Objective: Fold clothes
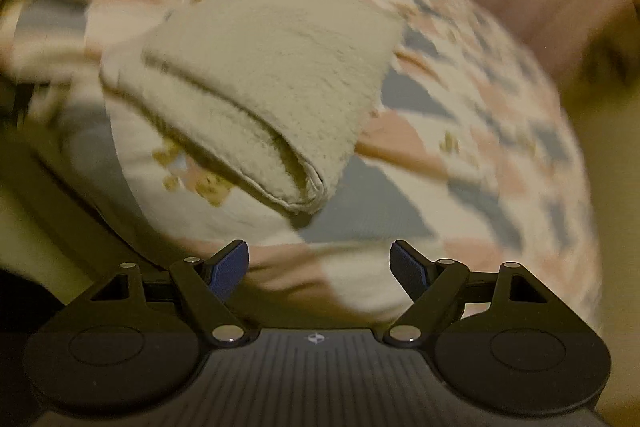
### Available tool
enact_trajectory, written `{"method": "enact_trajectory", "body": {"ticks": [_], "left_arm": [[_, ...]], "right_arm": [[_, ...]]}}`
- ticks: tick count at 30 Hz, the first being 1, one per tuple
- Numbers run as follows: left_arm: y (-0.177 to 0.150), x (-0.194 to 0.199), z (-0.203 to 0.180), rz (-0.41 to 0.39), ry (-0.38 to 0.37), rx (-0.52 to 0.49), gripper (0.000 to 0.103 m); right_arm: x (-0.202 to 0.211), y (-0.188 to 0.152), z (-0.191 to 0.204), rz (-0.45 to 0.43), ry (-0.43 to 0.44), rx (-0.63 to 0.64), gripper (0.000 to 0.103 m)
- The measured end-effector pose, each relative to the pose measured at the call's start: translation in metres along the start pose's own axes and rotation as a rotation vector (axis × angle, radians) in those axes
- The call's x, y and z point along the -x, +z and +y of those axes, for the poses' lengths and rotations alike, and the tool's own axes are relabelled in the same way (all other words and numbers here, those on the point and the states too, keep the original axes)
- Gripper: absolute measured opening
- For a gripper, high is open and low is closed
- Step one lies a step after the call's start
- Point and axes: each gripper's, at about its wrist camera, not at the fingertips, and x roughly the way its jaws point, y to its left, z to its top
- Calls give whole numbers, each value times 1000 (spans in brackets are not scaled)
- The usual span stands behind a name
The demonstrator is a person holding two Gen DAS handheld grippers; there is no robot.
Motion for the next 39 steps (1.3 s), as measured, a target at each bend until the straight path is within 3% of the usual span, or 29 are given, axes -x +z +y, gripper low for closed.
{"method": "enact_trajectory", "body": {"ticks": [7, 12, 18, 22, 25, 26, 27, 29, 31, 35, 39], "left_arm": [[-22, -38, -32, -114, 116, -307, 59], [-33, -60, -38, -191, 199, -420, 60], [-40, -90, -42, -259, 223, -498, 62], [-41, -105, -35, -277, 205, -482, 64], [-39, -108, -29, -288, 170, -481, 63], [-38, -109, -27, -285, 146, -481, 58], [-37, -110, -24, -282, 121, -480, 44], [-36, -110, -21, -265, 50, -488, 27], [-32, -110, -12, -251, 5, -463, 23], [-8, -104, 31, -178, -144, -288, 20], [20, -100, 93, -91, -330, -63, 20]], "right_arm": [[-41, -25, 40, -121, -120, 443, 75], [-68, -34, 49, -196, -201, 594, 72], [-102, -33, 45, -241, -257, 665, 72], [-118, -42, 46, -302, -262, 777, 71], [-127, -44, 42, -352, -262, 856, 61], [-128, -44, 41, -367, -251, 880, 54], [-130, -43, 40, -374, -236, 901, 46], [-134, -37, 32, -355, -180, 914, 31], [-132, -28, 22, -339, -93, 894, 29], [-114, 3, -10, -314, 118, 864, 26], [-91, 64, -70, -237, 432, 711, 26]]}}
